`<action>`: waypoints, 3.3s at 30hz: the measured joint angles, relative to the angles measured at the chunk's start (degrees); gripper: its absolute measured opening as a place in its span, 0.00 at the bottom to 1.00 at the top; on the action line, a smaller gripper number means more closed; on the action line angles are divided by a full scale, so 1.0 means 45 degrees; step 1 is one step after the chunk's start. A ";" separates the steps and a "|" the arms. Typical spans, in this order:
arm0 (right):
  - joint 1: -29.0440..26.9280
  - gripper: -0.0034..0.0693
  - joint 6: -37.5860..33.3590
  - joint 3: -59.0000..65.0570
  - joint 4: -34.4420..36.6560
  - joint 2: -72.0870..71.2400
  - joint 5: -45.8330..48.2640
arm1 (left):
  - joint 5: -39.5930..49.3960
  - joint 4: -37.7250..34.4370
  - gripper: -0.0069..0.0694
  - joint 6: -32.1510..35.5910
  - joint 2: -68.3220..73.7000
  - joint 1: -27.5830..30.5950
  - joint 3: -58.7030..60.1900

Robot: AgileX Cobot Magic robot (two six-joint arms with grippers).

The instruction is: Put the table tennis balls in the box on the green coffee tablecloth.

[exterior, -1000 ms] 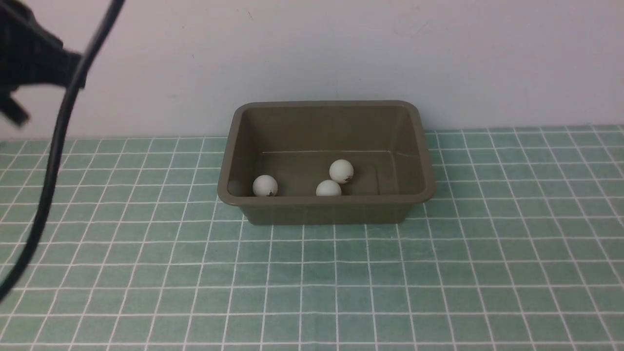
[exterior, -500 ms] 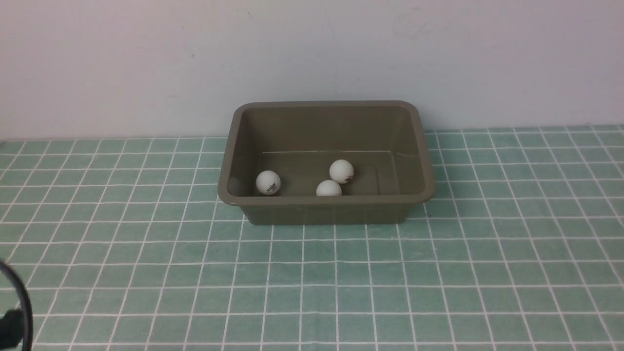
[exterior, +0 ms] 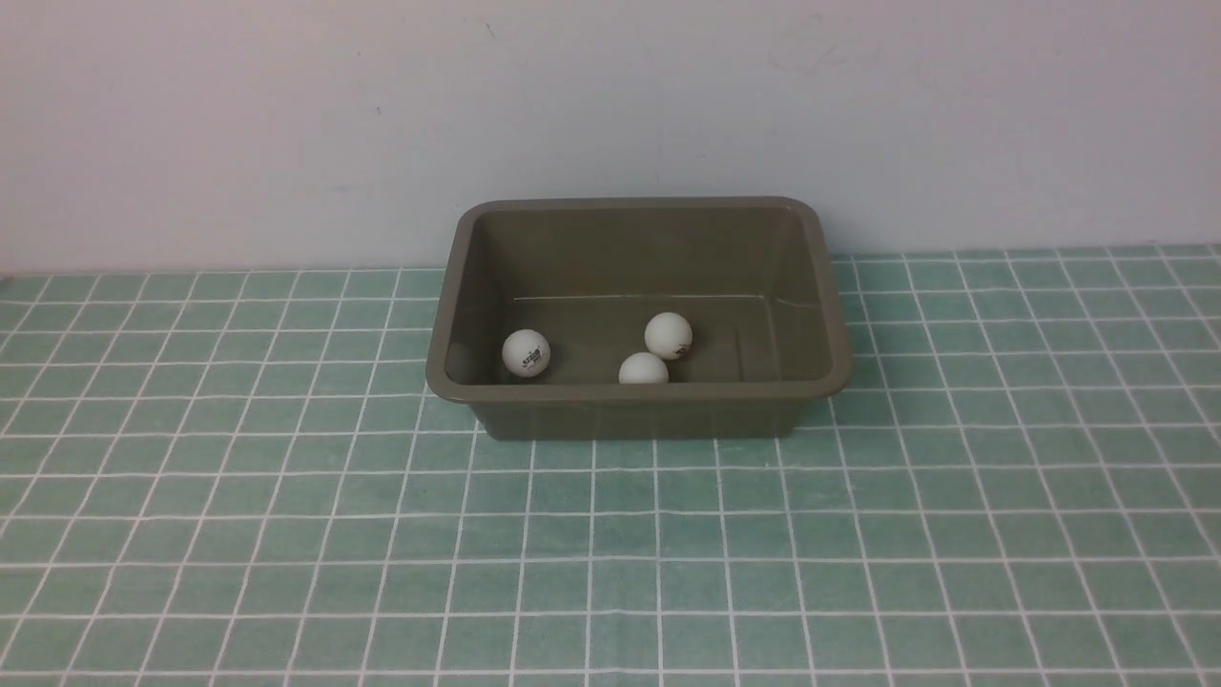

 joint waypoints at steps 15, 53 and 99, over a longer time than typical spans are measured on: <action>0.0000 0.03 0.0039 0.0000 0.0000 0.0000 0.0000 | -0.1058 -0.0002 0.09 -0.2023 0.0000 0.0976 0.0031; -0.1961 0.03 0.0057 0.0000 -0.0564 -0.0147 -0.0129 | -0.0326 -0.8312 0.09 1.1766 0.0000 0.0989 0.0031; -0.4866 0.03 0.2569 0.8410 0.0675 -0.5970 -0.6071 | -0.0326 -0.8312 0.09 1.1766 0.0000 0.0989 0.0031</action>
